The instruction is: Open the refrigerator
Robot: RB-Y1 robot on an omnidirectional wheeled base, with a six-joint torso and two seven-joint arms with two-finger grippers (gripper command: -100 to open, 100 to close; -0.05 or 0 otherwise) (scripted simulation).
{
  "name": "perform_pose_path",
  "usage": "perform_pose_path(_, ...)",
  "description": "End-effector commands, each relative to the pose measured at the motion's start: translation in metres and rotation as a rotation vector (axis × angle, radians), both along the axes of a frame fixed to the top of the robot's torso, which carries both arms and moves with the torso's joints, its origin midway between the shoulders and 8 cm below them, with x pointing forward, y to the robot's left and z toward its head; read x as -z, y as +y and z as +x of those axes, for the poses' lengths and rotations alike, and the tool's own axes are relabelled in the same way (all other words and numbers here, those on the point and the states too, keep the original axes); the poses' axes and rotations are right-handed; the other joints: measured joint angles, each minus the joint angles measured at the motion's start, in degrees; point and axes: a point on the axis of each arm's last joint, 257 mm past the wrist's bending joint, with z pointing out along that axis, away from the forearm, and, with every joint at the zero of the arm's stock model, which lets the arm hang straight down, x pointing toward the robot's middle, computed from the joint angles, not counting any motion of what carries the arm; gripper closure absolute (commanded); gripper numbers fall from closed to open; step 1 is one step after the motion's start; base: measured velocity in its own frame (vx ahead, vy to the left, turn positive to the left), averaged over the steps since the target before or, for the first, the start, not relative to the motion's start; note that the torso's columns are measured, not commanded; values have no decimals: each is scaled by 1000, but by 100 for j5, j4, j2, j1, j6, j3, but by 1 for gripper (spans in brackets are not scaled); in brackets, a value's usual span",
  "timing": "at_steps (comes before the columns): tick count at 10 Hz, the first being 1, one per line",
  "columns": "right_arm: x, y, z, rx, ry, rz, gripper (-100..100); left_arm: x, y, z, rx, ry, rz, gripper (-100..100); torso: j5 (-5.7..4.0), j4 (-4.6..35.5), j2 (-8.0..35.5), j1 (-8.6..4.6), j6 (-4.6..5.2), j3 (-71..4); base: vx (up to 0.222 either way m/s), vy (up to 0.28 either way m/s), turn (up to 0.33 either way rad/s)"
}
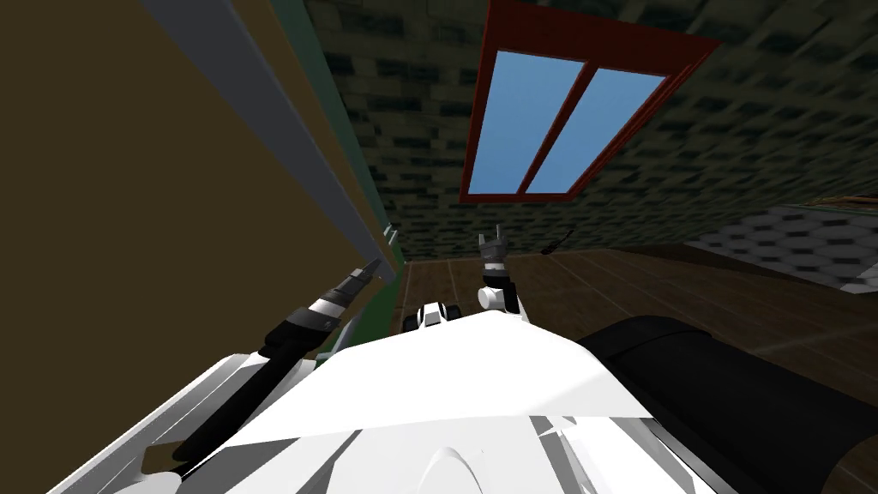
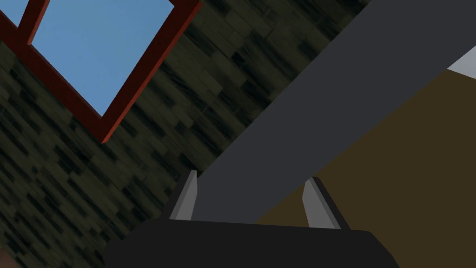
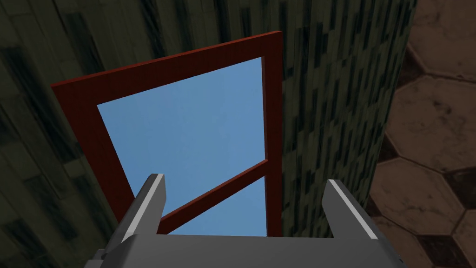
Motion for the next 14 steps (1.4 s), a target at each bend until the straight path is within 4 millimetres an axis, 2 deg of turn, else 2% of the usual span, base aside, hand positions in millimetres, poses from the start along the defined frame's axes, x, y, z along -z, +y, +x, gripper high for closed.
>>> perform_pose_path(1,0,0,0,0,0,0,0,-1,-16,-9,71,2,-13,100,-1,-1,-3,3,-4,-4,-147,10,-122)
perform_pose_path(3,0,0,0,0,0,0,0,-2,-28,-15,124,4,-16,100,0,-1,-12,3,2,-13,-160,6,-124)
perform_pose_path(4,0,0,0,0,0,0,0,0,-22,-12,103,1,1,100,-3,0,-2,-9,5,-9,-91,-4,-52)
perform_pose_path(5,0,0,0,0,0,0,0,0,-36,-20,164,1,1,100,-6,3,-25,0,-10,-24,-132,29,-184)
perform_pose_path(6,0,0,0,0,0,0,0,0,-42,-24,191,0,-1,100,-4,-7,-17,-6,21,-15,-220,83,-197)
perform_pose_path(12,0,0,0,0,0,0,0,-3,-74,-50,354,0,-14,100,1,0,-8,12,-3,-12,-169,48,-133)
perform_pose_path(13,0,0,0,0,0,0,0,0,-61,-36,316,5,5,-100,1,2,-3,17,-10,-12,-134,23,-160)
perform_pose_path(14,0,0,0,0,0,0,0,-2,-53,-24,297,10,10,-100,-1,-3,-24,12,-1,-19,-121,-8,-221)
